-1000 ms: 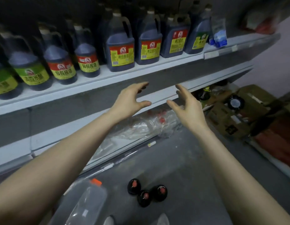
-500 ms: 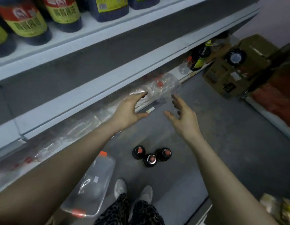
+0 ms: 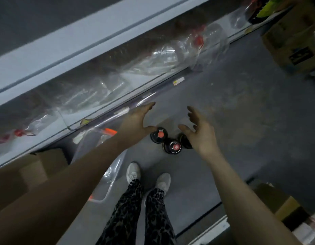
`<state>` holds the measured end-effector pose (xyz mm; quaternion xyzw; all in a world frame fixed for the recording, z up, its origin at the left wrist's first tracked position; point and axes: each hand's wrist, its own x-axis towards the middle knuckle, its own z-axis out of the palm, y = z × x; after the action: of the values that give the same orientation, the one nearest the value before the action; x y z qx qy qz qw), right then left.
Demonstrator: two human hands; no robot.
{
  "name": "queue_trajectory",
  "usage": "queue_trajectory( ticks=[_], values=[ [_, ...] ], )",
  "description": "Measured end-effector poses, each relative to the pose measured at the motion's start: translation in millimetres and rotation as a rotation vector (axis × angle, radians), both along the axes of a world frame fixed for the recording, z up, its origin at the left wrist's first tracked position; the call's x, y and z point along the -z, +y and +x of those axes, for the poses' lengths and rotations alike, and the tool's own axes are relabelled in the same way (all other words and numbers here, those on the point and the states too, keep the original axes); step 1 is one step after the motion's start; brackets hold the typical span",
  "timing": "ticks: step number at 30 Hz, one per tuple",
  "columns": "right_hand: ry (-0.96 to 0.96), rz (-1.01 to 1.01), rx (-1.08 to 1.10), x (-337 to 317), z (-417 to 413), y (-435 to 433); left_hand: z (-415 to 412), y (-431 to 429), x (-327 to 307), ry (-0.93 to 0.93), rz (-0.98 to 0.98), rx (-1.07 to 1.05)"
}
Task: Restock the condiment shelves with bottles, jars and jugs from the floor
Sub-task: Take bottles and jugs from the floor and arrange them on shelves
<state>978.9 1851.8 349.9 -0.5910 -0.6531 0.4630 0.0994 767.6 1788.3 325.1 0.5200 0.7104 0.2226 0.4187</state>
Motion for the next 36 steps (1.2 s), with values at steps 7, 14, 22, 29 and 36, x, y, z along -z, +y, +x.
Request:
queue_trajectory(
  ticks=[7, 14, 22, 29, 36],
  values=[
    [-0.053, -0.12, -0.026, 127.1, -2.5, -8.3, 12.9, -21.0, 126.5, -0.07, -0.121, -0.071],
    [-0.156, -0.16, -0.125, 253.2, -6.7, -0.4, 24.2, -37.4, 259.6, -0.051, -0.201, -0.06],
    [-0.128, -0.346, -0.288, 359.2, -6.3, 15.5, 48.4, -39.9, 371.0, -0.094, -0.209, -0.151],
    [0.04, -0.356, -0.374, 390.4, -5.5, 23.1, 62.7, -30.9, 395.9, -0.073, -0.093, -0.172],
    [-0.036, -0.226, -0.337, 405.0, -31.6, 34.4, 54.7, -12.3, 415.3, -0.219, -0.162, -0.357]
  ],
)
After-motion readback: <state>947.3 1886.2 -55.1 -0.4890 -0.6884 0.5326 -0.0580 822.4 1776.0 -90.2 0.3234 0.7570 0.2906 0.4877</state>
